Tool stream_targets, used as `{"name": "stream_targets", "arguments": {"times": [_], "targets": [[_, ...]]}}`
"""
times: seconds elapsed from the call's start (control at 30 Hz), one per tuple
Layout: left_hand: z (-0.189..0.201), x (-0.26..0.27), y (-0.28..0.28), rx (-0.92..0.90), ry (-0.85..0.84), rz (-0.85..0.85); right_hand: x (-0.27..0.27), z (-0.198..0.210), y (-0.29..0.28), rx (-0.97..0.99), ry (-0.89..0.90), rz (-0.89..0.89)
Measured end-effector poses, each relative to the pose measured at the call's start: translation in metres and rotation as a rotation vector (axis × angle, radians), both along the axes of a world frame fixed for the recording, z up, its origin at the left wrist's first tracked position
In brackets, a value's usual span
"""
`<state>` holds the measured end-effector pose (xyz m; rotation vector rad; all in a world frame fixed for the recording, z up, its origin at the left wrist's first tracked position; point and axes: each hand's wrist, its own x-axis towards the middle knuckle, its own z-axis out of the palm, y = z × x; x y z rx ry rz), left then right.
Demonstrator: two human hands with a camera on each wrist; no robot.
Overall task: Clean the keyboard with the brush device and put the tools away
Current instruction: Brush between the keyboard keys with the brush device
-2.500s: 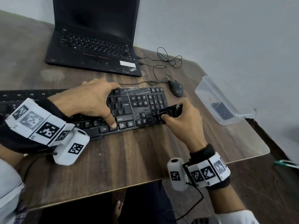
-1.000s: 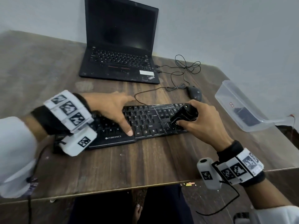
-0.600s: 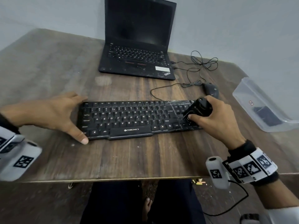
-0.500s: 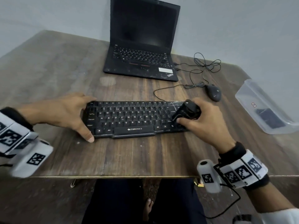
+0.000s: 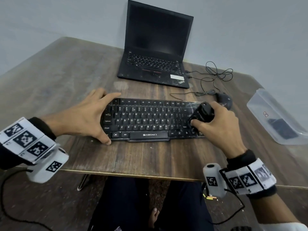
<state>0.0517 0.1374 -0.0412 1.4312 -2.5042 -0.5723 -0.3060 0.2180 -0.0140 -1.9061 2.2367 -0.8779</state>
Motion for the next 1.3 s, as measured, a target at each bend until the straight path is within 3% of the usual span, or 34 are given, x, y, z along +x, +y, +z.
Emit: {"name": "stream_targets", "arguments": {"times": [0.17,0.37,0.5,0.57,0.77,0.87,0.97,1.17,1.3], "targets": [[-0.013,-0.003,0.024,-0.095,0.072,-0.021,0.070,-0.015,0.020,0.125,-0.138,0.417],[-0.017,-0.001,0.042,-0.130,0.134,0.013,0.089,0.003,-0.020,-0.111,-0.017,0.380],[-0.025,0.001,0.055,-0.058,0.199,0.071,0.114,0.003,-0.015,0.079,0.083,0.739],[-0.033,0.001,0.063,0.012,0.265,0.107,0.120,0.005,-0.013,0.143,0.111,0.837],[-0.059,0.005,0.076,0.157,0.602,0.120,0.141,0.006,-0.050,0.021,0.133,0.751],[-0.067,0.004,0.080,0.165,0.704,0.142,0.150,0.001,-0.042,0.081,0.136,0.842],[-0.074,0.005,0.082,0.142,0.728,0.151,0.154,0.006,-0.033,0.201,0.178,0.975],[-0.071,0.003,0.084,0.189,0.780,0.142,0.166,0.009,-0.071,0.106,0.164,0.807],[-0.071,0.003,0.083,0.151,0.769,0.136,0.172,0.009,-0.065,0.150,0.159,0.864]]}}
